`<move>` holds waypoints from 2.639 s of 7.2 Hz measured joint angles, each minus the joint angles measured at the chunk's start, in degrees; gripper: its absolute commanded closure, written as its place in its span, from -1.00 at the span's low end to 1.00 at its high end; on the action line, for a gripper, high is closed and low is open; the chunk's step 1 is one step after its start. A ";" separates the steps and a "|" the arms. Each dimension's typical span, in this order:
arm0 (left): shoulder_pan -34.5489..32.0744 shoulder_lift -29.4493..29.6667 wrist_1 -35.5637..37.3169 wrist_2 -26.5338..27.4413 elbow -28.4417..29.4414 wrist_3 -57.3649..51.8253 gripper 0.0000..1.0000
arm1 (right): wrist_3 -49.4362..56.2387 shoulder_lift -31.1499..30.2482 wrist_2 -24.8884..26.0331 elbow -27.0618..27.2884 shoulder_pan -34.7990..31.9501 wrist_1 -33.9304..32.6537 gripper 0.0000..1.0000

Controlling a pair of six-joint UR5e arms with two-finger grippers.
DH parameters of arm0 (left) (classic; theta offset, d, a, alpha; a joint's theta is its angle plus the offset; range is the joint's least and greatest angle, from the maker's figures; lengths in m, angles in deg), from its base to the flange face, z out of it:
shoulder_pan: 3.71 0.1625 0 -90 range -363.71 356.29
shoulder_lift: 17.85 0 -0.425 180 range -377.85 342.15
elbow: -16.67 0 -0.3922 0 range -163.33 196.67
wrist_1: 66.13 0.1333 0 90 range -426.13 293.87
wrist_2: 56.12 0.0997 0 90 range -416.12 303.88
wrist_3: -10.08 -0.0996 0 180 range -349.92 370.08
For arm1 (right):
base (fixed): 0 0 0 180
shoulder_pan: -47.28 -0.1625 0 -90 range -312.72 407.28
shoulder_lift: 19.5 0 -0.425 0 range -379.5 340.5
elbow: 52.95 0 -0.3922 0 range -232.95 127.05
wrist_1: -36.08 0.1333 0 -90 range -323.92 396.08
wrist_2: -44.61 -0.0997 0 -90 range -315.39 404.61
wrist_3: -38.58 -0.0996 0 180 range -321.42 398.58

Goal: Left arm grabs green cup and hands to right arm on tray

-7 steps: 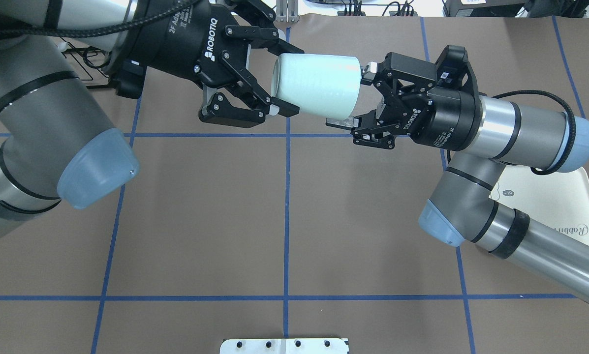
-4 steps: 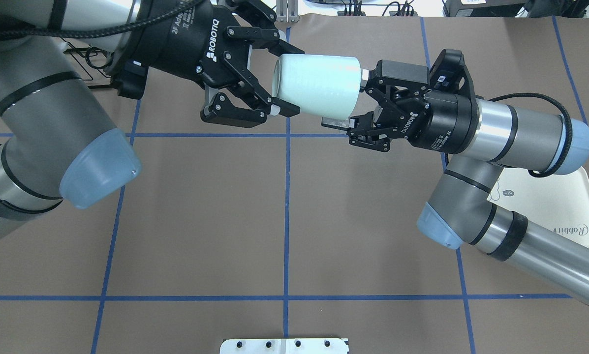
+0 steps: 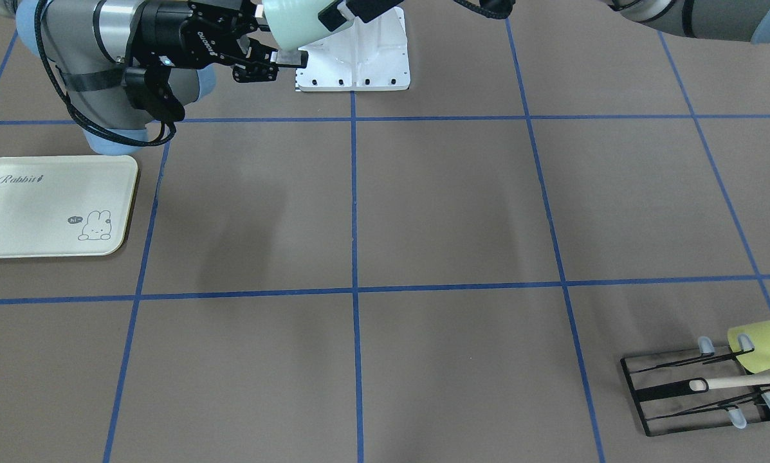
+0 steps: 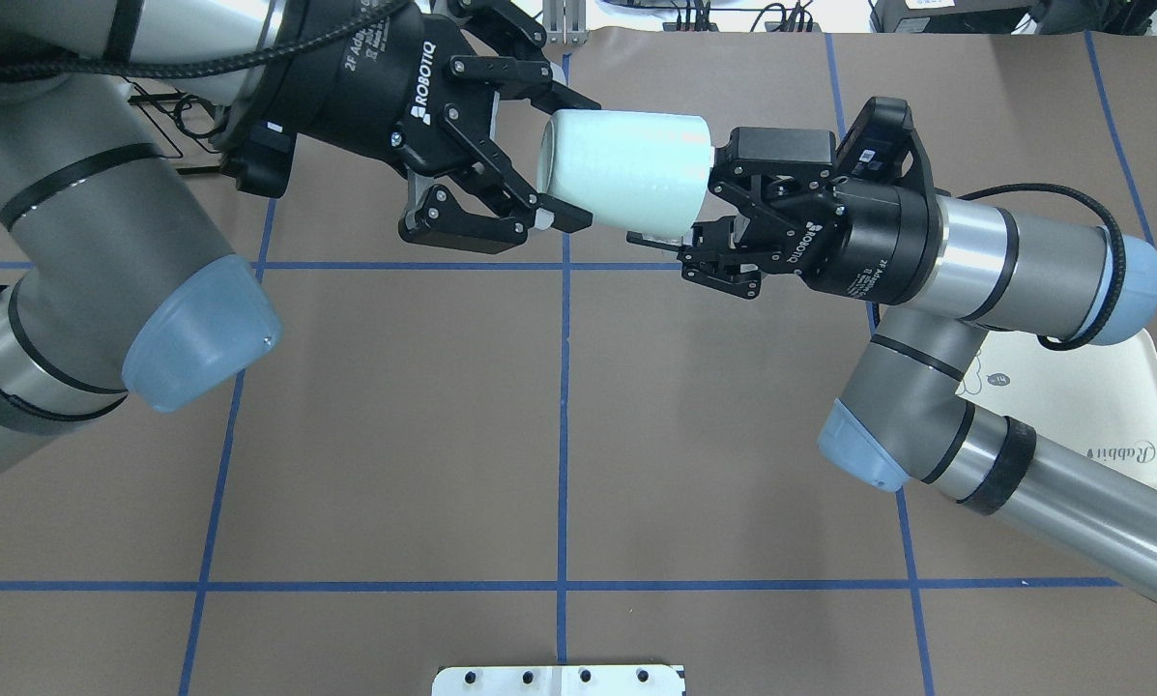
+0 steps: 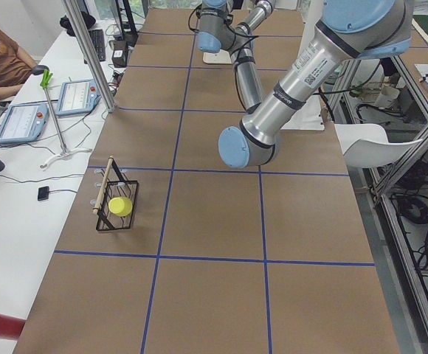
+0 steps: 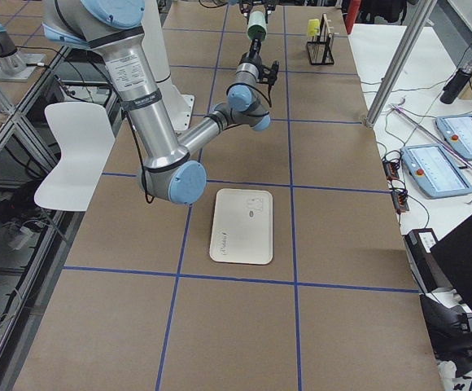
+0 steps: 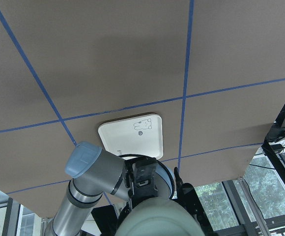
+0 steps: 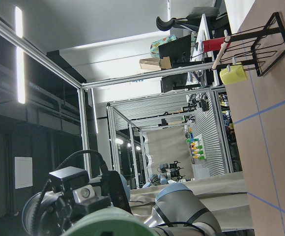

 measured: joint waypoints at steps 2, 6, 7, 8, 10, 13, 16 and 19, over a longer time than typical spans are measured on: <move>0.03 0.00 0.00 -0.03 0.03 0.00 0.65 | 0.00 0.01 0.00 0.03 -0.02 0.11 -0.12; 0.04 0.12 0.00 0.05 0.27 -0.03 0.64 | 0.00 0.29 0.19 0.30 -0.05 0.12 -0.02; 0.04 0.15 0.00 0.05 0.32 -0.02 0.64 | 0.00 0.33 0.23 0.33 -0.04 0.12 0.07; 0.04 0.17 0.00 0.05 0.34 -0.02 0.64 | 0.00 0.35 0.26 0.35 0.00 0.12 0.21; 0.03 0.18 -0.01 0.06 0.38 -0.08 0.64 | 0.00 0.36 0.26 0.35 0.00 0.12 0.33; 0.04 0.16 0.00 0.03 0.51 -0.09 0.28 | -0.08 0.37 0.26 0.43 -0.05 0.13 0.65; 0.04 0.10 -0.25 -0.04 0.48 -1.68 -1.00 | -0.23 0.25 0.27 0.46 -0.06 0.13 1.00; -0.02 -0.05 -0.50 -0.03 0.39 -3.46 -1.00 | -0.35 -0.31 0.26 0.31 -0.07 0.41 1.00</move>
